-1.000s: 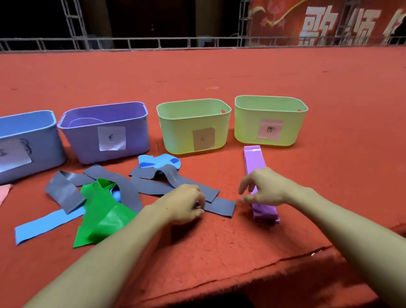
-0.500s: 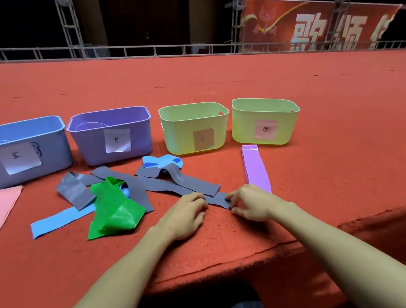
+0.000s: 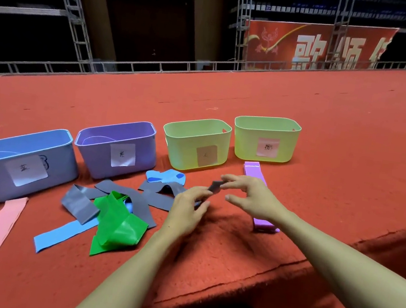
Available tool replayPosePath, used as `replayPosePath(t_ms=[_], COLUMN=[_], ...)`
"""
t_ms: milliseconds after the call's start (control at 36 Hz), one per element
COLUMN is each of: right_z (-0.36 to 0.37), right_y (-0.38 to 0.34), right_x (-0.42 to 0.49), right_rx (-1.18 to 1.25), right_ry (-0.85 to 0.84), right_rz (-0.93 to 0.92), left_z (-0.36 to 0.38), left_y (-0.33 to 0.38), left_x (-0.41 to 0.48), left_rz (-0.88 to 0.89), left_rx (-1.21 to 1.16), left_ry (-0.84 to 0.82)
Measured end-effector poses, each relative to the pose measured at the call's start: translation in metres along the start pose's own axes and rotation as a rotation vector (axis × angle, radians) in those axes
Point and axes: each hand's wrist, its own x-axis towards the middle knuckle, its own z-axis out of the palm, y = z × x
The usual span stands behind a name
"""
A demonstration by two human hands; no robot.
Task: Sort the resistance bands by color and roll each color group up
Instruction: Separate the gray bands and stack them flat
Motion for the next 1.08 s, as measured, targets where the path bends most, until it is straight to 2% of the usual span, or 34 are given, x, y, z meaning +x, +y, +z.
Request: replayPosePath(t_ms=[111,222,333,528,667,750,972,1083], right_z=[-0.001,0.001,-0.009,-0.018,-0.029,-0.04,-0.078,-0.099], right_y=[-0.005,-0.022,-0.042,-0.07,-0.087,-0.093,-0.097,-0.096], right_x=[0.007,0.018,0.034,0.057,0.07,0.076,0.084,0.084], right_rx=[0.367,0.523,0.639,0.559,0.536,0.499,0.449,0.472], right_ry=[0.13,0.114,0.118,0.159,0.25,0.269,0.402,0.469], right_rz=[0.124,0.119,0.083,0.01,-0.042,-0.067,-0.077,-0.056], left_z=[-0.014,-0.027,-0.045,-0.066,-0.064,-0.062,-0.054,-0.045], left_y=[0.013,0.025,0.034,0.049,0.048,0.047,0.053,0.045], left_x=[0.015,0.022,0.028,0.034,0.031,0.029,0.017,0.008], left_rz=[-0.022,-0.003,-0.026,-0.02,0.057,0.077,0.014,-0.029], left_rx=[-0.113,-0.175,-0.275,-0.403,-0.314,-0.283,-0.402,-0.367], left_ry=[0.085,0.077,0.16,0.225,0.075,0.046,-0.114,-0.187])
